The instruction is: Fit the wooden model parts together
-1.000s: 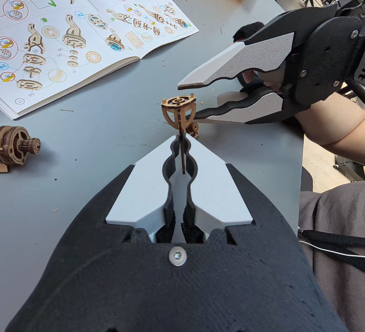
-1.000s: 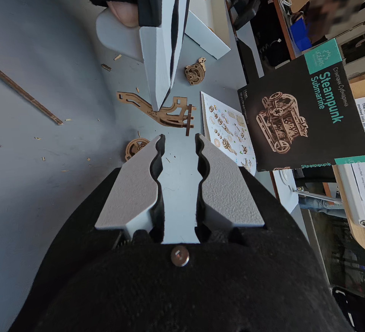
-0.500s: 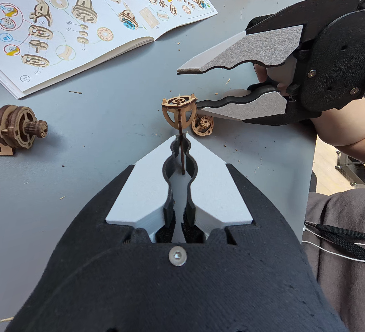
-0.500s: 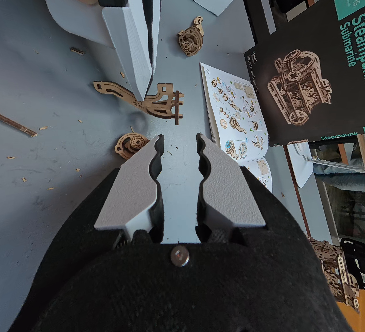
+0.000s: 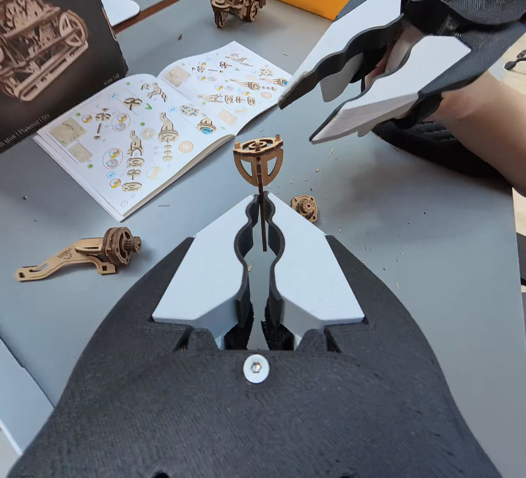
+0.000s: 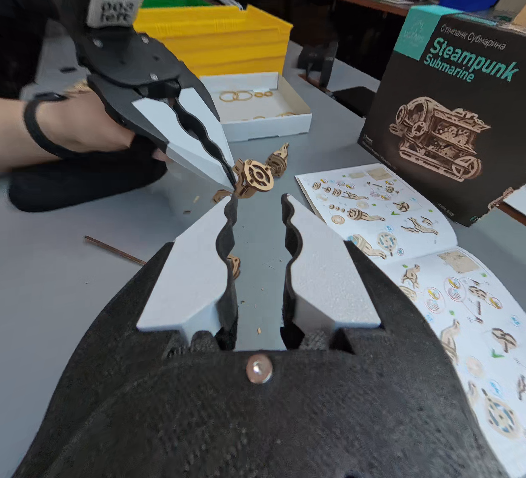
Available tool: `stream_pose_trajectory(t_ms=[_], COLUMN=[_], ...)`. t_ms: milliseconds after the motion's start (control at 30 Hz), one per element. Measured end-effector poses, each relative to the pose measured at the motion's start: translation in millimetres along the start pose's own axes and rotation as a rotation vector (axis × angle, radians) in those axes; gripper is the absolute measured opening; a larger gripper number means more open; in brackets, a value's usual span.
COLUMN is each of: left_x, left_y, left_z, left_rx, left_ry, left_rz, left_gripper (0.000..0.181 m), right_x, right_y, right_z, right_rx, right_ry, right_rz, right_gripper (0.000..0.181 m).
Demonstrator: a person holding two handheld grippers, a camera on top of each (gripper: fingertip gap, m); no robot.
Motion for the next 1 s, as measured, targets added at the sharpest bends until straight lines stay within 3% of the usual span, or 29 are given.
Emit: stream_pose_trajectory(t_ms=[33, 100, 267, 367, 500, 600, 767, 833, 1000], left_x=[2, 7, 14, 21, 34, 39, 43, 44, 47], left_y=[3, 10, 18, 20, 25, 32, 41, 41, 39], left_z=[-4, -14, -25, -28, -31, -36, -42, -41, -37], left_rx=[0.038, 0.125, 0.226, 0.293, 0.327, 0.364, 0.410, 0.410, 0.386], left_ry=[-0.049, -0.142, -0.345, -0.453, -0.385, -0.313, -0.288, -0.298, -0.326], left_rz=[-0.004, -0.027, -0.100, -0.105, 0.035, 0.126, 0.191, 0.197, 0.209], left_gripper=[0.000, 0.000, 0.000, 0.000, 0.000, 0.000, 0.000, 0.000, 0.000], right_x=[-4, -7, -11, -29, -24, -38, -43, -50, -53], right_y=[5, 11, 20, 27, 29, 30, 28, 24, 14], right_z=[-10, -19, -36, -47, -51, -63, -74, -81, -62], right_rx=[0.069, 0.128, 0.102, -0.071, -0.339, -0.427, -0.563, -0.541, -0.677], right_ry=[-0.025, -0.054, -0.113, 0.071, 0.381, 0.366, 0.428, 0.422, 0.433], right_rz=[-0.047, -0.090, -0.169, -0.266, -0.212, -0.355, -0.428, -0.468, -0.494], right_gripper=[0.029, 0.022, 0.019, 0.014, 0.008, 0.009, 0.009, 0.004, 0.006])
Point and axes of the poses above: each gripper's, where its closed fingertips meet, y back along the fingers, z out of its underside, x = y × z across the jaws, the point moved 2 cm from there along y, back along the fingers, and after that the axes turned 8 degrees about -z, right-handed, at the moved point
